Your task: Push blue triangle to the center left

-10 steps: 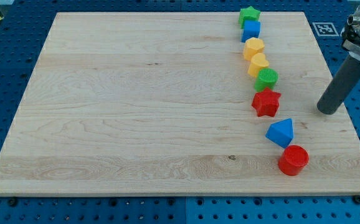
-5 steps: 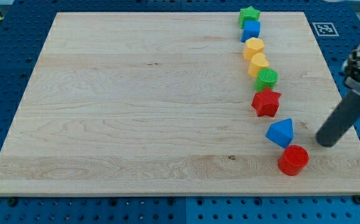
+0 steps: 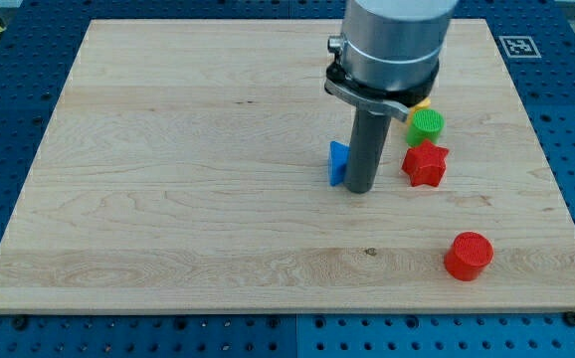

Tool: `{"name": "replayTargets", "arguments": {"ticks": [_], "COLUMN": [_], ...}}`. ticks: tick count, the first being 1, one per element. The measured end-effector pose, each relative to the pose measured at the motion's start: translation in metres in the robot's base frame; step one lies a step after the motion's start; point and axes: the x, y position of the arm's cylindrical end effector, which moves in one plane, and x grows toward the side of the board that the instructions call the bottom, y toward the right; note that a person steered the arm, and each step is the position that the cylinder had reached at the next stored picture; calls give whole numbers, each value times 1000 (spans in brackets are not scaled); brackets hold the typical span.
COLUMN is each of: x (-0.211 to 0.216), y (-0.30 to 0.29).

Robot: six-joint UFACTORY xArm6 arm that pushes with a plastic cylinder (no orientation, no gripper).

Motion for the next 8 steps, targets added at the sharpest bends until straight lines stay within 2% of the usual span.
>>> {"name": "replayTargets", "arguments": {"ticks": [2, 3, 6, 8], "x": [-41, -48, -100, -109], "y": [-4, -23, -107, -170]}}
